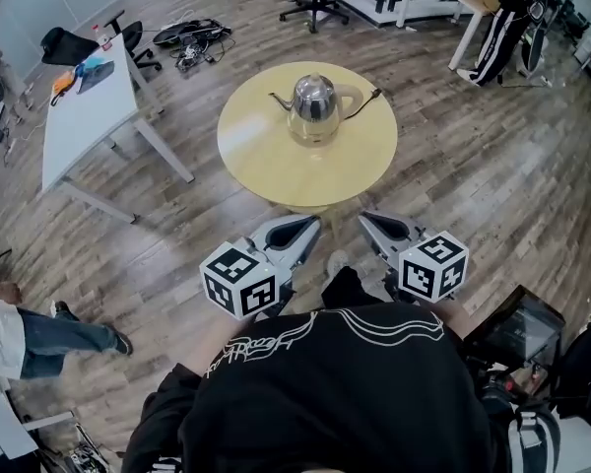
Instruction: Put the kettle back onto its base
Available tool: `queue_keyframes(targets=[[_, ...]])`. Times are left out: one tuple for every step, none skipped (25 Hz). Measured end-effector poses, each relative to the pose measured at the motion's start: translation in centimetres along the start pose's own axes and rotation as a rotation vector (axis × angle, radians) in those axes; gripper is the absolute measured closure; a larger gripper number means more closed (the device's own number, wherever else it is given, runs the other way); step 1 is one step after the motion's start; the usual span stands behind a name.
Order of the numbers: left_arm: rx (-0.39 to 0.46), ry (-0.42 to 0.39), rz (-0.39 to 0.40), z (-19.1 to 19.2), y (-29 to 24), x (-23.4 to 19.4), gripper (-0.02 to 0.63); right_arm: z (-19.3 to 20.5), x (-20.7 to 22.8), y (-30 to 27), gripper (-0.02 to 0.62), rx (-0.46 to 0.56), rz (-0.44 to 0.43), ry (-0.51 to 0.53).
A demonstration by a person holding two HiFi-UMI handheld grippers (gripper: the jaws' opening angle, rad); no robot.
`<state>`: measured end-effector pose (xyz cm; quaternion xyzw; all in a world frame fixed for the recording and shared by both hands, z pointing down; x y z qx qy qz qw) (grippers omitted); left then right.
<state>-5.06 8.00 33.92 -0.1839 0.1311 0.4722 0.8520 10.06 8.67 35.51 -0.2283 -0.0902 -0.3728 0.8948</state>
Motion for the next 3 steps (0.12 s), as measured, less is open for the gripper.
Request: queue_keyframes(targets=[[-0.001, 0.002, 0.003, 0.16, 0.02, 0.00, 0.600, 0.21, -0.06, -0.01, 0.589, -0.002, 0.001, -0.002], [-0.002, 0.006, 0.006, 0.34, 0.03, -0.01, 0.600, 0.45, -0.11, -0.02, 0.589, -0.005, 0.002, -0.005], [-0.003, 0.010, 0.009, 0.52, 0.05, -0.02, 0.600, 0.69, -0.17, -0.04, 0.589, -0.007, 0.003, -0.007]])
Point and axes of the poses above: the fingertips, and each gripper's own axes: y backward along the fingers, x to its right, z out of its underside, the point moved 5 cm from there along y, backward along the fingers, and after that the axes turned 4 degrees about -z, right-handed, at the moved point
